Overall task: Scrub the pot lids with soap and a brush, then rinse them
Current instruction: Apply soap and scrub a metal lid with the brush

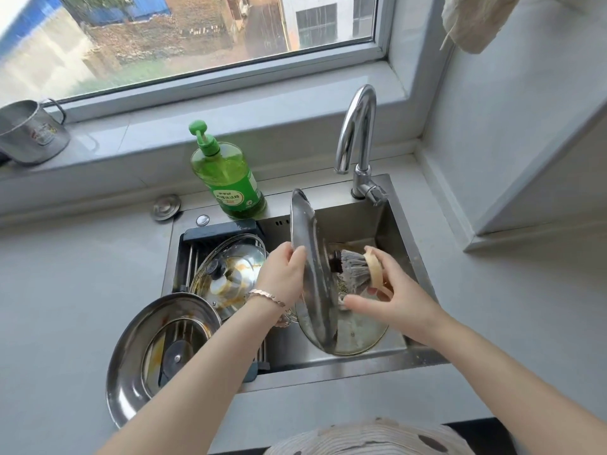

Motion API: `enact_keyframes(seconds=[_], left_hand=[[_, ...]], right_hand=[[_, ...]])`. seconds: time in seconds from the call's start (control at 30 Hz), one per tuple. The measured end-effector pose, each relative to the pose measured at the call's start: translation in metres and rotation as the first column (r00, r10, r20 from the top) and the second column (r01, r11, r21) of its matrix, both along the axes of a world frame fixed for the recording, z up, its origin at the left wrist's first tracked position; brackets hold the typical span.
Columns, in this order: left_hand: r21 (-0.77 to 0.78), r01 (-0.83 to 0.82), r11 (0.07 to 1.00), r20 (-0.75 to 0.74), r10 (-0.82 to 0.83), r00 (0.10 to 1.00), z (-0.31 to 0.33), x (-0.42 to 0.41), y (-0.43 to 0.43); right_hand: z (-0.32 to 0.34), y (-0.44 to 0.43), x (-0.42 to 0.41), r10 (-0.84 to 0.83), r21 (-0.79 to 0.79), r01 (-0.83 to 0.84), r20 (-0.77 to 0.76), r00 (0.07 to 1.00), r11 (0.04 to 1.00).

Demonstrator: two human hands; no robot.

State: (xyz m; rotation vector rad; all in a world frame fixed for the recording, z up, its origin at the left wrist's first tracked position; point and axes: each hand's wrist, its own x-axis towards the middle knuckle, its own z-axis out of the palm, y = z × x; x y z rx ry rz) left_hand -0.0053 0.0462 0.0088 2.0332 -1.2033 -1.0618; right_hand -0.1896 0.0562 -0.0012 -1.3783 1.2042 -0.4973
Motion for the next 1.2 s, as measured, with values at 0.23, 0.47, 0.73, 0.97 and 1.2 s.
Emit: enact_keyframes(seconds=[0.23, 0.47, 0.73, 0.97, 1.2], left_hand=[[-0.289, 0.008, 0.957, 0.223, 0.059, 0.973, 0.006, -0.004, 0.015], [-0.296, 0.132, 0.946, 0.236, -0.061, 0.970, -0.002, 0.002, 0.030], [-0.348, 0.000, 0.937, 0.107, 0.039, 0.993, 0.004, -0.002, 0.021], [-0.401, -0.017, 0.916, 0.072, 0.051, 0.996, 0.011, -0.007, 0.027], [-0.409, -0.065, 0.910, 0.025, 0.083, 0.996, 0.026, 0.008, 0.013]], right_hand=[[-0.001, 0.001, 0.040, -0.058, -0.236, 0.053, -0.015, 0.998, 0.970], [0.002, -0.041, 0.043, -0.172, -0.339, 0.120, -0.129, 0.977, 0.933], [0.011, -0.004, 0.067, -0.135, -0.628, -0.017, -0.193, 0.972, 0.778], [0.017, -0.062, 0.058, -0.184, -0.525, 0.085, -0.140, 0.973, 0.847], [0.002, 0.025, 0.061, 0.114, -0.731, -0.124, -0.064, 0.991, 0.671]])
